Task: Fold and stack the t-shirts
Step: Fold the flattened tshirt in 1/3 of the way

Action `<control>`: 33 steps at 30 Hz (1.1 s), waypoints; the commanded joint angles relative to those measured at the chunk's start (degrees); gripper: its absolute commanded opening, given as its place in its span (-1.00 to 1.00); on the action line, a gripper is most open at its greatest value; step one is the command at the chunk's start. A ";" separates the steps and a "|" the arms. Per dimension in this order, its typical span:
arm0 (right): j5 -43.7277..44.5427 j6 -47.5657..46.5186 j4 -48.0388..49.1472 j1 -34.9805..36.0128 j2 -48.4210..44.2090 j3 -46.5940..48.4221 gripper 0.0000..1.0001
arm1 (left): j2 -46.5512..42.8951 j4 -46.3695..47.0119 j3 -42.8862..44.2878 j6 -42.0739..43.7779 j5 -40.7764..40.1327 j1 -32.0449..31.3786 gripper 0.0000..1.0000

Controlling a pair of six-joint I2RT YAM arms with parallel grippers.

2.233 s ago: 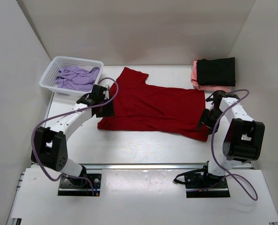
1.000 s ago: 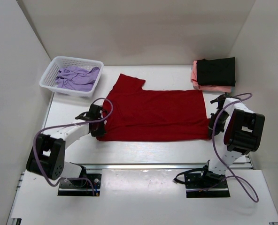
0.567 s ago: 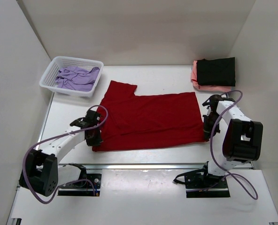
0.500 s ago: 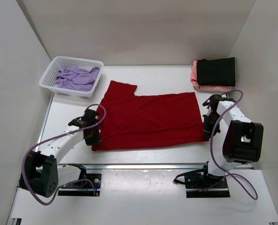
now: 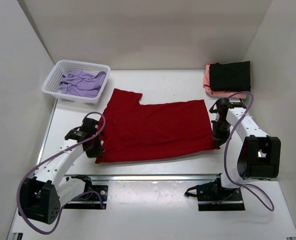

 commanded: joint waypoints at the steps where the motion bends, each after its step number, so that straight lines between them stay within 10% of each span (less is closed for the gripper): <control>1: 0.39 1.06 -2.18 0.22 -1.08 0.46 -1.00 | -1.95 -1.24 0.28 -0.10 0.28 1.78 -0.98; 17: -2.08 10.46 -8.94 0.84 -2.75 -7.98 -0.94 | -2.57 -0.36 2.11 4.30 3.96 6.26 -0.71; 19: -2.43 12.04 -10.00 2.24 -3.01 -7.72 -0.80 | -3.54 -0.53 3.52 6.05 3.97 6.27 -0.22; 23: 0.81 13.71 -13.51 1.63 -2.40 -1.68 0.20 | -3.45 -1.85 9.49 9.91 4.85 6.79 -0.30; 26: -0.48 13.98 -14.93 -1.69 -1.08 7.89 0.40 | -3.36 -1.59 14.67 12.03 3.53 5.92 -0.06; 33: -5.51 16.97 -9.41 2.33 6.89 22.84 0.42 | 0.50 10.53 18.29 15.64 -1.22 -0.68 -0.45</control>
